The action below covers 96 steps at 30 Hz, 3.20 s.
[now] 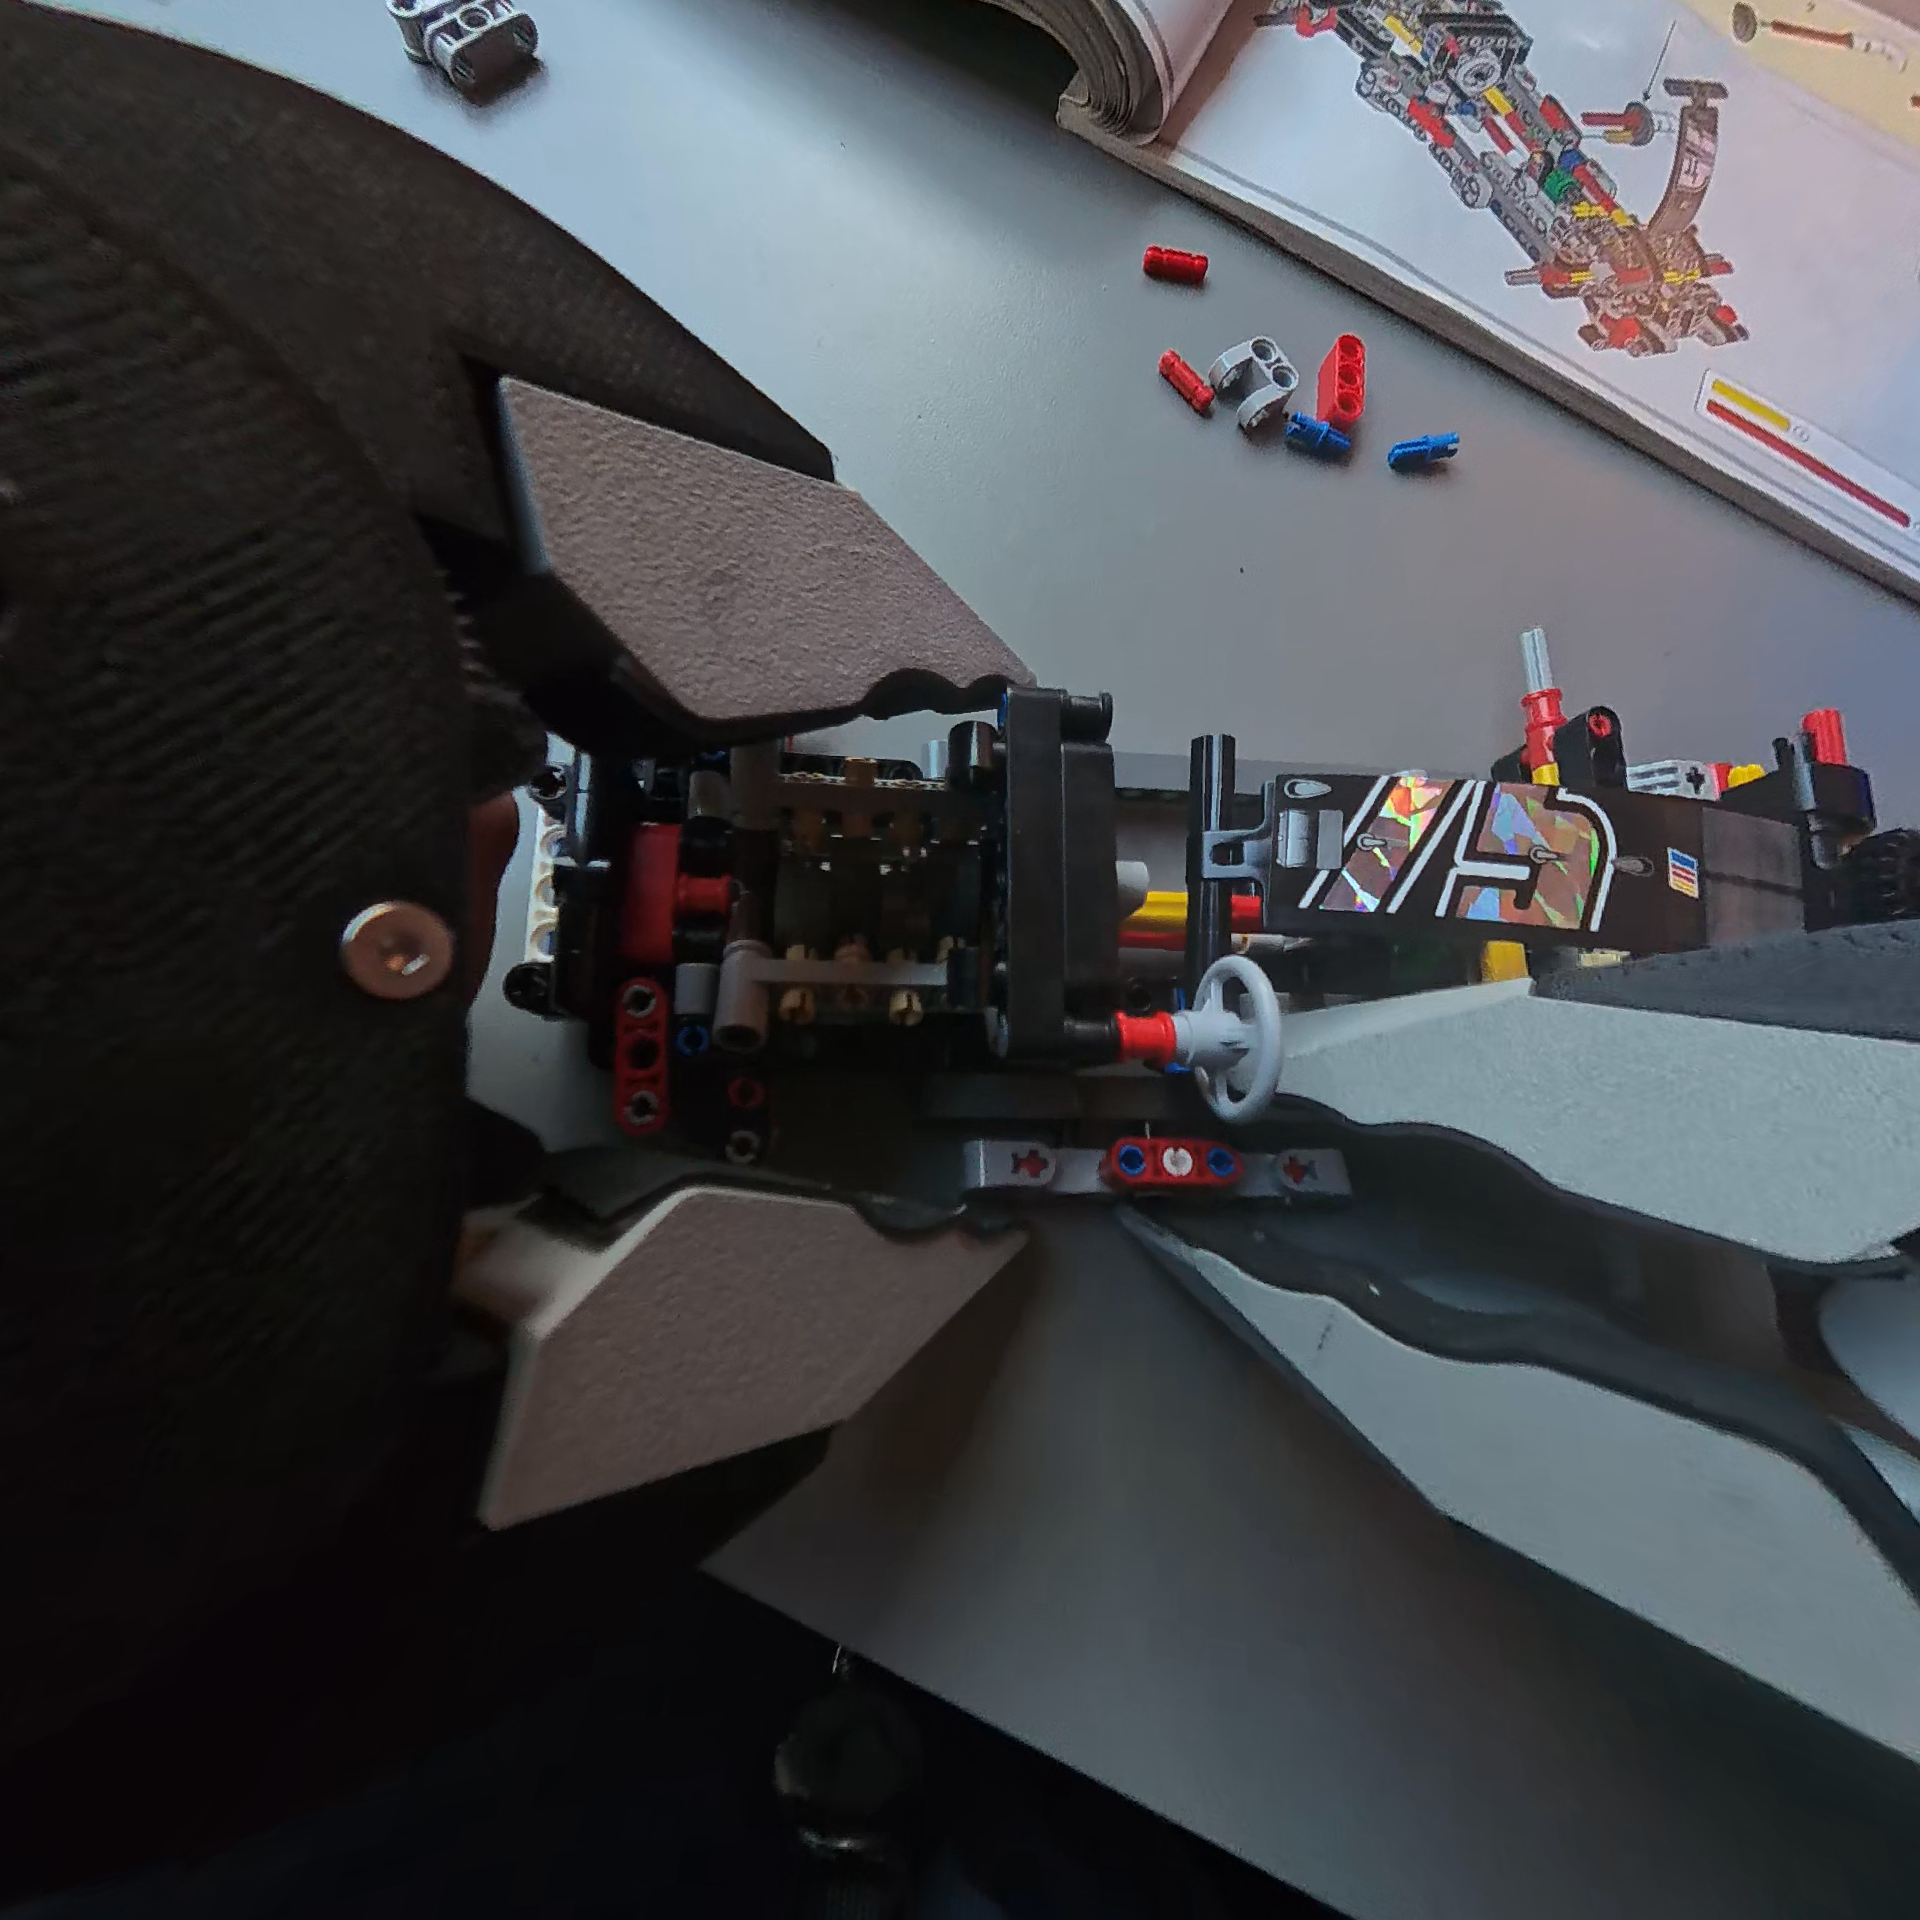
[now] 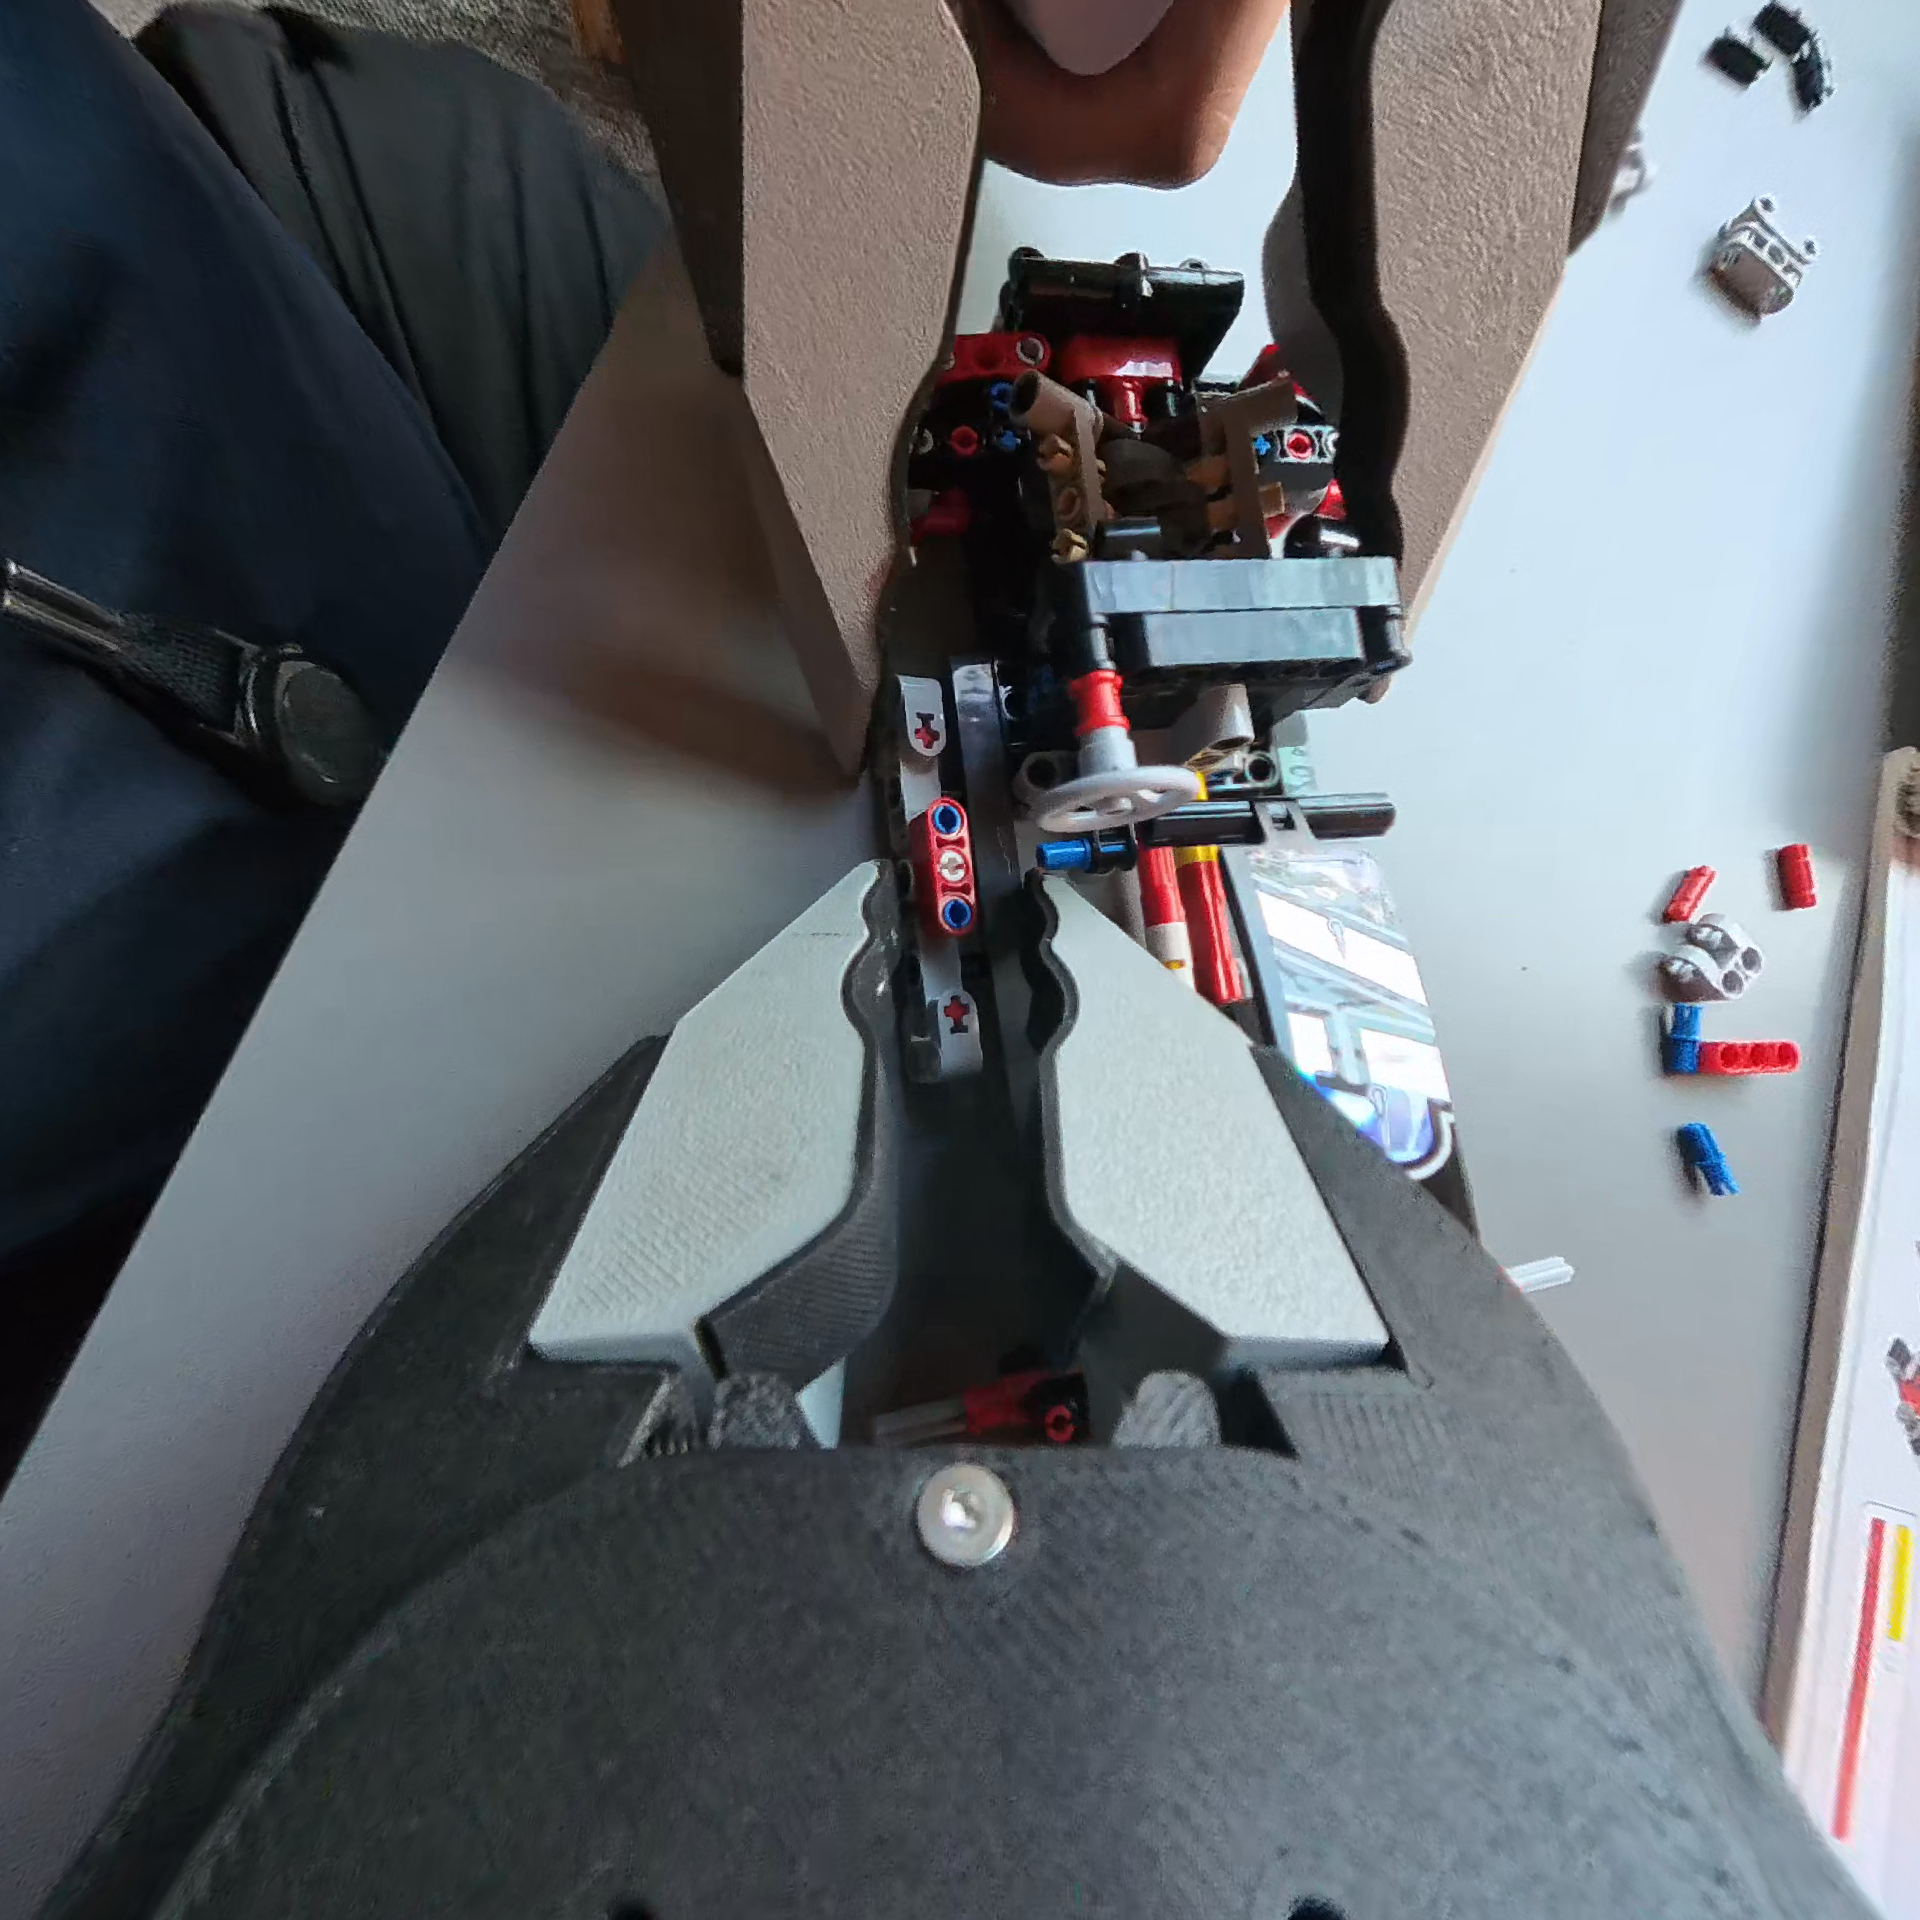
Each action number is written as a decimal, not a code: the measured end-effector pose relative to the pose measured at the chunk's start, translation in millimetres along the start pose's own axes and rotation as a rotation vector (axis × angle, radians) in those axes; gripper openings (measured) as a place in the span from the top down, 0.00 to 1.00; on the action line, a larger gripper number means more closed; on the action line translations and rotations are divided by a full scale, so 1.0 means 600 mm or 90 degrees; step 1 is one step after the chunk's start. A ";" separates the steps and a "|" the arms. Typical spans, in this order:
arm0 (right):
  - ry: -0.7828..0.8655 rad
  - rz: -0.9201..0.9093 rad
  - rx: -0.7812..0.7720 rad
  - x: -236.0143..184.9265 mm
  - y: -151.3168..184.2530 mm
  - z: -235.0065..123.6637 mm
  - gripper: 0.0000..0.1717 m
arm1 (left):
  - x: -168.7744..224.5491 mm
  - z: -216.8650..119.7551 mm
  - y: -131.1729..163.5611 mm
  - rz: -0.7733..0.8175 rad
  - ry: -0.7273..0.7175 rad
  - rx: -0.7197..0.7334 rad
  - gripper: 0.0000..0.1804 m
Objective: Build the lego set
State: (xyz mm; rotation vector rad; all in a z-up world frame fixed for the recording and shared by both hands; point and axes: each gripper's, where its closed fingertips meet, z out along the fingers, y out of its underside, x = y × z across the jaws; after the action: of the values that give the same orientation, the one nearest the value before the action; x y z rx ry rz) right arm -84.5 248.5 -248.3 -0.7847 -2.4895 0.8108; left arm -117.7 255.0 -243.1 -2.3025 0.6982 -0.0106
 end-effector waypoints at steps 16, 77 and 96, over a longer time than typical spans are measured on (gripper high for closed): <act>-0.021 -0.032 -0.037 0.002 -0.003 0.006 0.88 | -0.006 0.000 -0.001 -0.011 -0.016 0.008 0.49; -0.071 0.058 0.013 -0.022 -0.018 0.005 0.75 | 0.064 -0.023 0.006 0.062 -0.184 -0.035 0.93; -0.092 0.055 -0.039 -0.004 -0.017 0.009 0.86 | 0.067 -0.034 0.015 -0.062 -0.103 -0.036 0.96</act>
State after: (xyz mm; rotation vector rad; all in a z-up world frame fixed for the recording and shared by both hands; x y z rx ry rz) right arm -89.5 238.1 -246.4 -0.8885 -2.6347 0.8516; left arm -91.8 217.2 -241.5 -2.3589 0.5108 0.1504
